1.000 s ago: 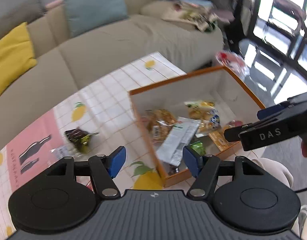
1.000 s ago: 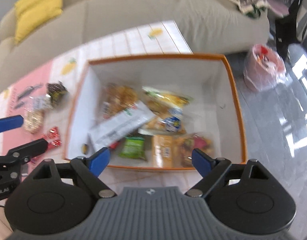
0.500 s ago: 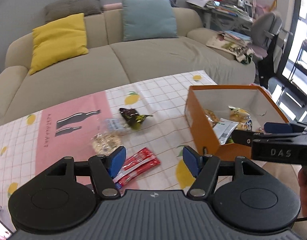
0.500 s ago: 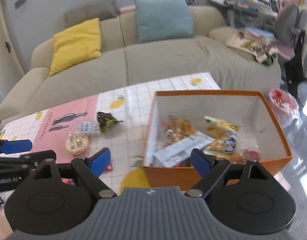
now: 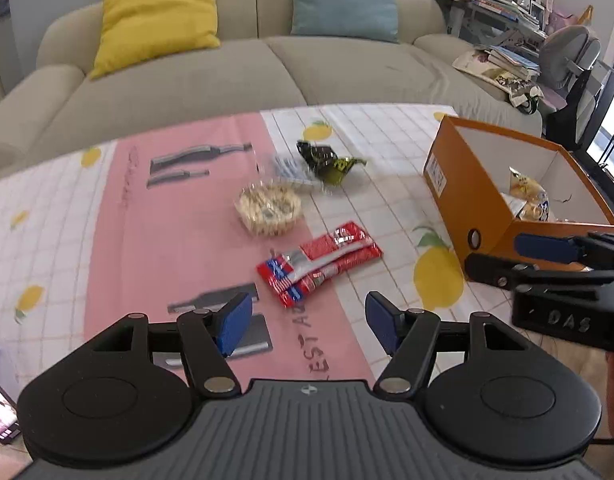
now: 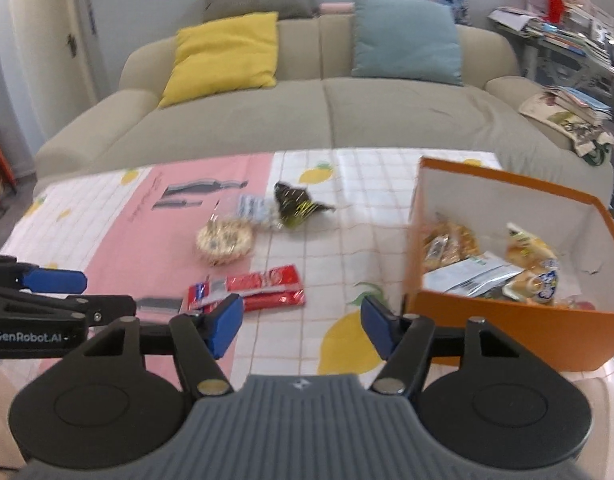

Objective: Organize snacks
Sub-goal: 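Grasp the red snack packet with the left tool and lift it, then grasp the clear bag of white puffed snacks with the right tool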

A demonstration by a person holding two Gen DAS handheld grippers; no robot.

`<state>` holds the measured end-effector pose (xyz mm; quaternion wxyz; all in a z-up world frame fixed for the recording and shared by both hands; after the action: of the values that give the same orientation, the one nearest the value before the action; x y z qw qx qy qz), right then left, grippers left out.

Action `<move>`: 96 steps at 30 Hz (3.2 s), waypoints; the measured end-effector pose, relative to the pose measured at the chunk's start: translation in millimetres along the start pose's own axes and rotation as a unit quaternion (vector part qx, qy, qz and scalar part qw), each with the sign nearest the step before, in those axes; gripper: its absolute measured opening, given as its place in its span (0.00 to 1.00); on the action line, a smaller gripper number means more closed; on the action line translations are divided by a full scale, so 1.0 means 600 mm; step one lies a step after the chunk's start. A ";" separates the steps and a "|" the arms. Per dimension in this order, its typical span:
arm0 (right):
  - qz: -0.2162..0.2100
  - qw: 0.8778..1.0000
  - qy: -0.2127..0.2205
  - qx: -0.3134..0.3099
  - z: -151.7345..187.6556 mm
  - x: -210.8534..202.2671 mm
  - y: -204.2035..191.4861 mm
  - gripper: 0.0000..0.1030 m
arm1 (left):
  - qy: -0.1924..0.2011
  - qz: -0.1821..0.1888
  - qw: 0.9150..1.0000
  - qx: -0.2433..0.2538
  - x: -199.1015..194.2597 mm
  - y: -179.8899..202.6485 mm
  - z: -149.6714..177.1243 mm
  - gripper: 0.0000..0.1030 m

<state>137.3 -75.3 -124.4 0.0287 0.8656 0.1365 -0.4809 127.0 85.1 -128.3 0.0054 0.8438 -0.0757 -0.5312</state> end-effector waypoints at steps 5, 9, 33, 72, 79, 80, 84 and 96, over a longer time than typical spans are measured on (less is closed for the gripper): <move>-0.004 0.999 -0.030 -0.030 0.009 0.048 -0.023 0.54 | -0.009 0.016 1.000 0.020 0.039 -0.011 0.001 0.74; -0.005 0.998 -0.052 -0.043 -0.002 0.097 -0.029 0.45 | -0.018 0.023 0.999 0.043 0.079 -0.022 -0.011 0.74; 0.004 0.992 -0.128 0.004 -0.047 0.271 0.025 0.26 | -0.059 0.051 0.973 0.219 0.249 -0.013 -0.095 0.82; -0.020 0.993 -0.106 -0.044 -0.059 0.251 -0.052 0.37 | -0.007 -0.021 0.996 -0.084 0.134 -0.101 -0.032 0.36; -0.023 0.993 -0.081 -0.084 -0.100 0.264 -0.104 0.64 | -0.008 -0.049 0.987 -0.152 0.143 -0.172 -0.048 0.36; -0.023 0.993 -0.078 -0.087 -0.108 0.269 -0.110 0.66 | -0.011 -0.052 0.986 -0.158 0.147 -0.180 -0.050 0.36; -0.023 0.994 -0.060 -0.090 -0.136 0.289 -0.129 0.84 | -0.021 -0.062 0.982 -0.175 0.166 -0.202 -0.059 0.36; -0.015 0.993 -0.083 -0.078 -0.192 0.373 -0.143 0.91 | -0.036 -0.052 0.978 -0.198 0.194 -0.217 -0.068 0.36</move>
<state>321.5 74.6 -244.0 0.0999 0.8158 0.1841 -0.5391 228.5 195.5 -226.4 0.1423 0.8088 0.0747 -0.5656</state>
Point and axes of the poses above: each gripper's, at about its wrist camera, not at the fingertips, and x roughly the way its jaws point, y to its right, z to its underside, the point moved 5 cm from there along x, roughly the way its jaws point, and after that the axes turned 13 degrees about -y, right-handed, at the moved point
